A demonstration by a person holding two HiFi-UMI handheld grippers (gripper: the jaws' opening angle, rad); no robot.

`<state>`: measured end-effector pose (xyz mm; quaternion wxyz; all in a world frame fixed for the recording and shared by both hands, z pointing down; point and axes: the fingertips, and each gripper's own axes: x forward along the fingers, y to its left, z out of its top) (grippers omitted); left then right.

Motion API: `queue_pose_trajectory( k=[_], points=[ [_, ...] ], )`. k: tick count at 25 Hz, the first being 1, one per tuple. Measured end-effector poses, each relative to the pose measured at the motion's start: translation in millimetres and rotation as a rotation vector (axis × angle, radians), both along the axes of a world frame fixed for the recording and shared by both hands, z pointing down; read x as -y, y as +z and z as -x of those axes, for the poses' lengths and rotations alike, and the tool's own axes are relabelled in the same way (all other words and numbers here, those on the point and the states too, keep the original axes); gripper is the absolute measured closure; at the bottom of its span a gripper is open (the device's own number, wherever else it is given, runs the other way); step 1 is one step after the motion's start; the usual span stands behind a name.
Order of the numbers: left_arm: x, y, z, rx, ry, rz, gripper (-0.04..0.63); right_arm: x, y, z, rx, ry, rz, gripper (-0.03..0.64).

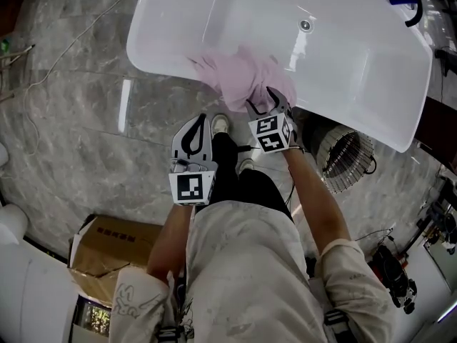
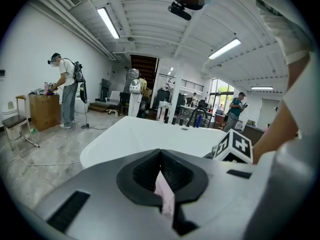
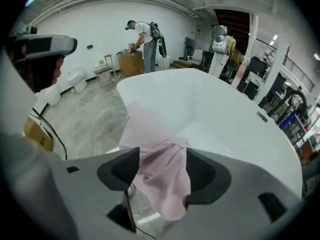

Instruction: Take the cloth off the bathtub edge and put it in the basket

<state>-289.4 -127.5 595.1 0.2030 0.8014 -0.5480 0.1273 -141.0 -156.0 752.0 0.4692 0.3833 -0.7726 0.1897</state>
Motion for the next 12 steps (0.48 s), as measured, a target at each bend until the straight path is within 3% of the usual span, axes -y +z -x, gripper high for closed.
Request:
queue_pose_trajectory(
  k=[6, 12],
  points=[
    [-2, 6, 9, -0.012, -0.018, 0.028, 0.594, 5, 34, -5, -0.113, -0.093, 0.024, 0.311],
    [-6, 14, 15, -0.006, -0.014, 0.056, 0.594, 15, 56, -1, -0.176, -0.160, 0.077, 0.305]
  ],
)
